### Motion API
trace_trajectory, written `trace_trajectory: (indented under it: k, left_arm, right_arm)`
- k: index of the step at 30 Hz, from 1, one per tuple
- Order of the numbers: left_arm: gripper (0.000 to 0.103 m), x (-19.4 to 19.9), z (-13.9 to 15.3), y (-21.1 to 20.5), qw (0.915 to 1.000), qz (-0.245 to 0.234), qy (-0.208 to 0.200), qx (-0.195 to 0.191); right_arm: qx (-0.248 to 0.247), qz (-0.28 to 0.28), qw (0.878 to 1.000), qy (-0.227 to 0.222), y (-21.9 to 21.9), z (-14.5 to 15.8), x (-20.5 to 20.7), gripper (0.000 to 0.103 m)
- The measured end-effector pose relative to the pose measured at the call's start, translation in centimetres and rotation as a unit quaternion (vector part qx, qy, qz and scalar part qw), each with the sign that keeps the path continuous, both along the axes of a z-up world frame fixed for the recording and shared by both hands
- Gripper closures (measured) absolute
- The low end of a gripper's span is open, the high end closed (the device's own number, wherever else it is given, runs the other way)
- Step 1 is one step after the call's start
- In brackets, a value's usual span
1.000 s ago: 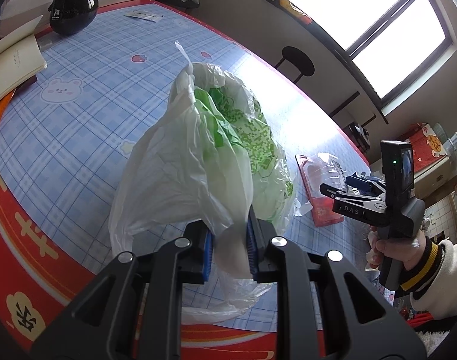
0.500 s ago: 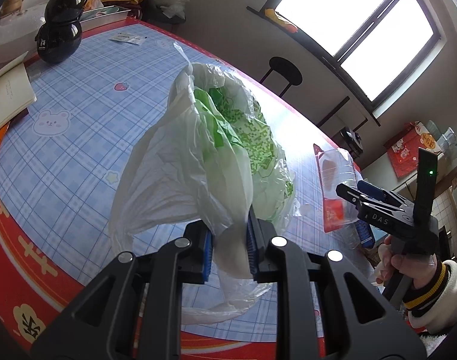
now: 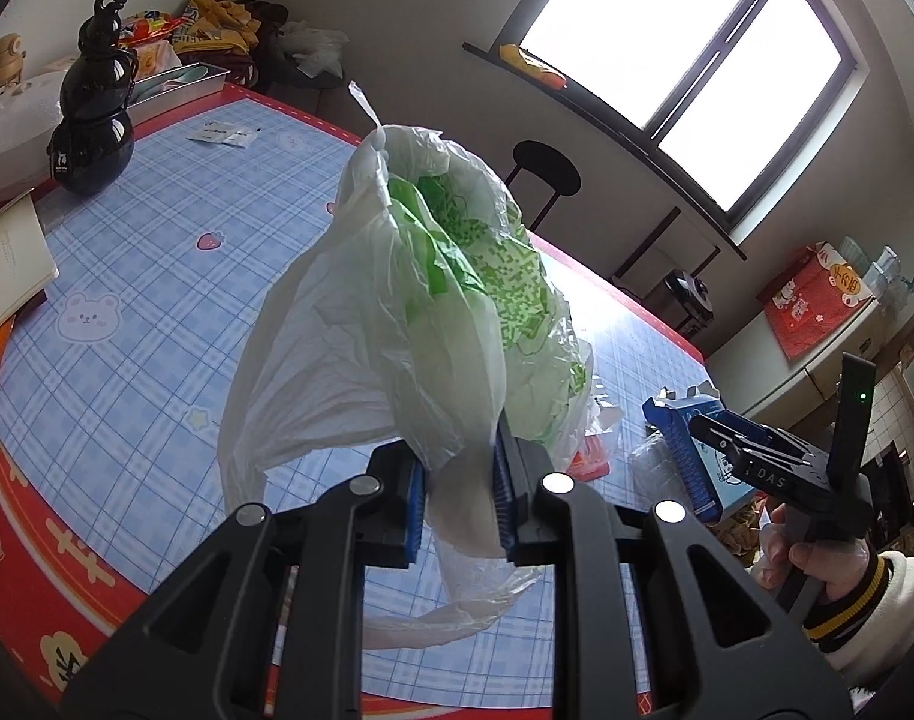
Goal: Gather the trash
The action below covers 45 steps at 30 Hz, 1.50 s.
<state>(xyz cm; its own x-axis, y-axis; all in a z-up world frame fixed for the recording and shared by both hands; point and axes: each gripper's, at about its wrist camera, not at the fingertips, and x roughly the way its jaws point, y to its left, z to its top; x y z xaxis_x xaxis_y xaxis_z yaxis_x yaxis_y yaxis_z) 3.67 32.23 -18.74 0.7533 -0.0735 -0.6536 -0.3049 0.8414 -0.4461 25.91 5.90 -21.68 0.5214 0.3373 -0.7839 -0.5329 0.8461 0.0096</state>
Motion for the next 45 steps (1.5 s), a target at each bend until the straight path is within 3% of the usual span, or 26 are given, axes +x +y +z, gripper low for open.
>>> trace_trajectory:
  k: [7,13,16,19,24,26,27,30,31,32,33,39,41,42,43,45]
  left_arm:
    - [0.081,-0.4,-1.3,0.2,0.9998,0.001,0.016,-0.010]
    - [0.081,-0.5,-2.0,1.2,0.9996,0.006,0.027,-0.010]
    - [0.081,-0.5,-2.4,1.8,0.9993,0.009,0.034,-0.011]
    - [0.081,-0.5,-2.9,2.3,0.9990,0.014,0.039,-0.015]
    - [0.081,-0.1,-3.3,2.6,0.9988,0.015,0.043,-0.019]
    - [0.081,0.0,-3.2,2.4,0.9988,0.014,0.042,-0.019]
    - [0.081,0.0,-3.2,2.3,0.9989,0.013,0.042,-0.018]
    - [0.081,0.2,-3.1,2.1,0.9989,0.011,0.042,-0.018]
    - [0.081,0.3,-3.1,2.1,0.9989,0.010,0.042,-0.017]
    - [0.081,0.4,-3.2,2.2,0.9989,0.009,0.042,-0.017]
    - [0.081,0.5,-3.2,2.2,0.9990,0.008,0.042,-0.017]
    - [0.081,2.2,-4.4,2.4,0.9974,0.002,0.072,0.009]
    - [0.081,3.4,-5.2,2.7,0.9962,0.000,0.086,0.013]
    - [0.081,4.1,-5.7,2.8,0.9956,-0.004,0.093,0.012]
    - [0.081,4.9,-6.2,2.8,0.9952,-0.012,0.097,0.010]
    - [0.081,6.5,-7.0,2.3,0.9940,-0.034,0.103,0.014]
  right_arm:
    - [0.012,0.017,0.998,0.054,2.8,-3.5,3.8,0.040]
    - [0.033,-0.021,0.992,0.121,4.0,-7.4,7.7,0.041]
    - [0.083,-0.048,0.984,0.153,3.6,-8.6,8.9,0.041]
    - [0.136,-0.076,0.968,0.199,3.2,-9.7,9.8,0.041]
    - [0.172,-0.088,0.955,0.225,3.1,-10.6,9.7,0.044]
    - [0.183,-0.073,0.953,0.229,3.3,-10.4,9.5,0.057]
    - [0.186,-0.071,0.954,0.223,3.3,-10.0,9.2,0.069]
    - [0.167,-0.054,0.962,0.207,4.3,-9.0,8.5,0.077]
    - [0.170,-0.052,0.964,0.197,4.4,-8.6,8.2,0.093]
    - [0.171,-0.055,0.966,0.188,4.4,-8.1,8.2,0.102]
    - [0.167,-0.054,0.965,0.195,4.6,-8.0,8.2,0.102]
    - [0.126,-0.039,0.974,0.186,5.1,-7.5,7.4,0.100]
    - [0.124,-0.039,0.973,0.189,4.9,-7.5,7.1,0.081]
    - [0.123,-0.037,0.974,0.188,4.8,-7.5,6.9,0.057]
    - [0.121,-0.035,0.975,0.185,4.7,-7.5,6.7,0.047]
    - [0.116,-0.027,0.975,0.187,4.8,-7.7,6.4,0.045]
